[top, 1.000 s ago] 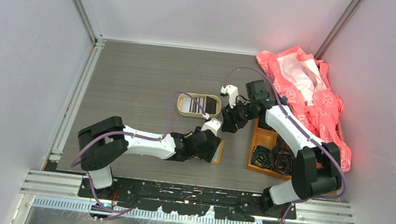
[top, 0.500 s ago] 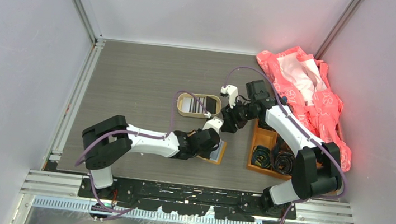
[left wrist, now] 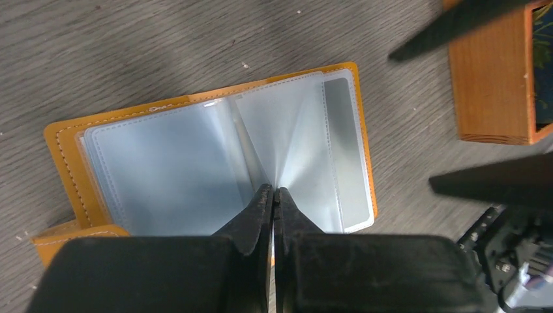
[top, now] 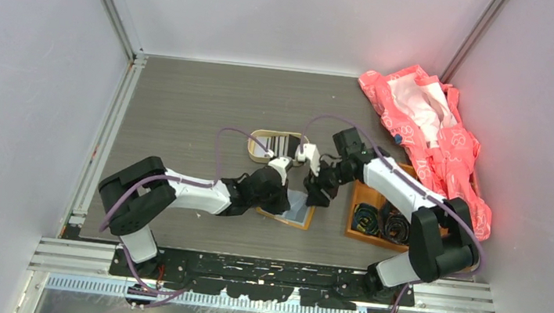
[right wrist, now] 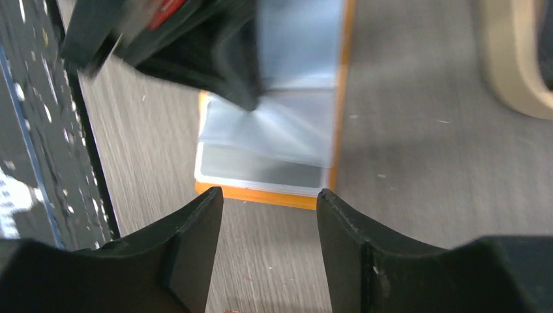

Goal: Put the credit cards into the card holder
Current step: Turn over the card slot in the card holder.

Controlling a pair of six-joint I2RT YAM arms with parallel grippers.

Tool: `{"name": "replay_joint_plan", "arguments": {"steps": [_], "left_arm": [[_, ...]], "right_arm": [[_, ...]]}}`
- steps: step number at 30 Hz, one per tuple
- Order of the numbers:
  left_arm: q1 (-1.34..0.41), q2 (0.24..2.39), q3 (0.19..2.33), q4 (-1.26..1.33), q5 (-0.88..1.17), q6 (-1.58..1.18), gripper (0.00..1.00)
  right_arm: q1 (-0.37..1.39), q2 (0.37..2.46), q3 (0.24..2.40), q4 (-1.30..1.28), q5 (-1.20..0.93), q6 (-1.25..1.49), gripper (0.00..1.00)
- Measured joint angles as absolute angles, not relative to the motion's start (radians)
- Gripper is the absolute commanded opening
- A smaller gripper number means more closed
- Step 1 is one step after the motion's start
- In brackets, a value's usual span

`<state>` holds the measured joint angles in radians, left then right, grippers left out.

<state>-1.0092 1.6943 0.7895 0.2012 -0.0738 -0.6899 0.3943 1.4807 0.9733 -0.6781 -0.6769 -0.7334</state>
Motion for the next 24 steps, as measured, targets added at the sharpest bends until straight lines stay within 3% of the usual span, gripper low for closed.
{"name": "replay_joint_plan", "arguments": {"steps": [10, 13, 24], "left_arm": [[-0.889, 1.717, 0.658, 0.463, 0.179, -0.809, 0.01], [-0.866, 1.739, 0.636, 0.53, 0.238, -0.851, 0.01], [-0.829, 1.78, 0.605, 0.653, 0.328, -0.938, 0.01]], "right_arm": [[0.5, 1.399, 0.792, -0.538, -0.621, -0.897, 0.41], [0.526, 1.397, 0.783, -0.492, -0.6, -0.906, 0.4], [0.579, 1.397, 0.75, -0.444, -0.551, -0.949, 0.67]]}}
